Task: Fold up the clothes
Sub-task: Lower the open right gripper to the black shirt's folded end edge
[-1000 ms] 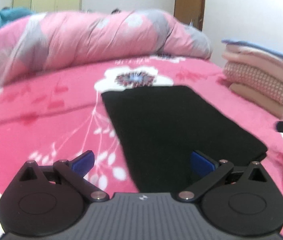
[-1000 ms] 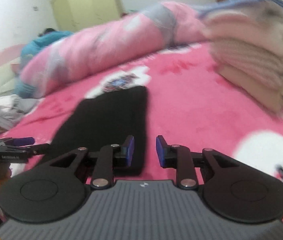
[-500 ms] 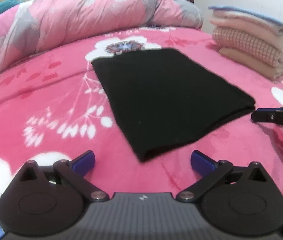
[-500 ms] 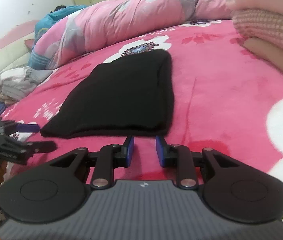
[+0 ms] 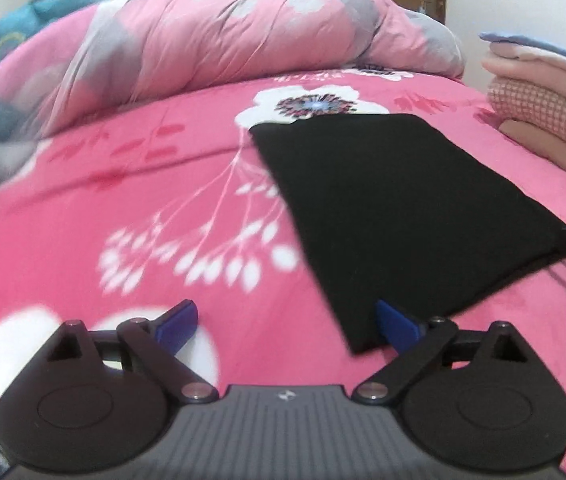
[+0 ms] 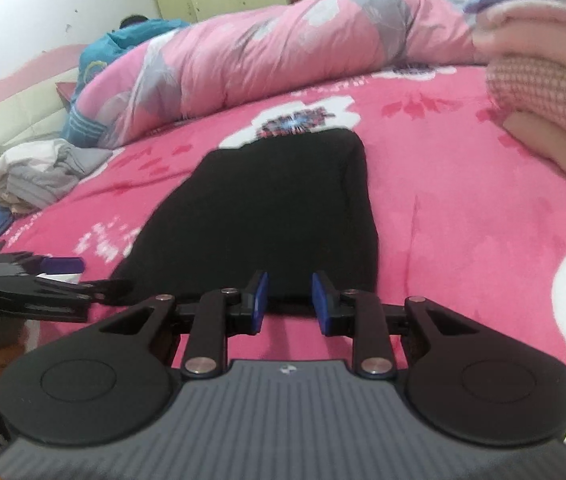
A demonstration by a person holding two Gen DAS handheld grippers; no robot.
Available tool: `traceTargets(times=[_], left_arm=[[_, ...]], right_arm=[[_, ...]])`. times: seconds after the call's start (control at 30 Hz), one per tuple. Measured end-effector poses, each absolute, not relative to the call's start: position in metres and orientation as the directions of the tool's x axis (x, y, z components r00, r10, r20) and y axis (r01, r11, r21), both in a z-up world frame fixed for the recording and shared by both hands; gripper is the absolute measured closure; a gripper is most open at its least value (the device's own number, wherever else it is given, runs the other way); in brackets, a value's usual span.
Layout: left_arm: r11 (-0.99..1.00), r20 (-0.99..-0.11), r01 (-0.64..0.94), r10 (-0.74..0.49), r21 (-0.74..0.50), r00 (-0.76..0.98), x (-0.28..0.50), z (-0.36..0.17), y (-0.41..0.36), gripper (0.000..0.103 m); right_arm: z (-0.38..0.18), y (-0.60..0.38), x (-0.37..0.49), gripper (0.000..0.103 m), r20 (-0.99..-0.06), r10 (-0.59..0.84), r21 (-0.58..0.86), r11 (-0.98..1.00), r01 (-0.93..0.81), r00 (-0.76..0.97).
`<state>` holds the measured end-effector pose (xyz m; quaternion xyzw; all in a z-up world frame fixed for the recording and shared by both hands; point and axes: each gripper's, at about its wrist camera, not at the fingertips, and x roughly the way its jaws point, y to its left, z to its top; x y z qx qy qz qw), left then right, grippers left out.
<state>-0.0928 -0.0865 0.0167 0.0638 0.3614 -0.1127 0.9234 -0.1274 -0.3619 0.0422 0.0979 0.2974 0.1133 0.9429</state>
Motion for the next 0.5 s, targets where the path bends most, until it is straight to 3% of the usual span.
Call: traceTargets(times=[0.2, 0.5], left_arm=[[0.960, -0.685, 0.270, -0.152, 0.067, 0.712, -0.108, 0.023, -0.074, 0.007], [0.925, -0.547, 0.374, -0.283, 0.059, 0.788, -0.092, 0.060, -0.113, 0.008]], right_arm=[[0.043, -0.365, -0.128, 0.080, -0.537, 0.269, 0.268, 0.953, -0.141, 0.799], [0.063, -0.351, -0.112, 0.079, -0.481, 0.266, 0.203, 0.961, -0.189, 0.835]])
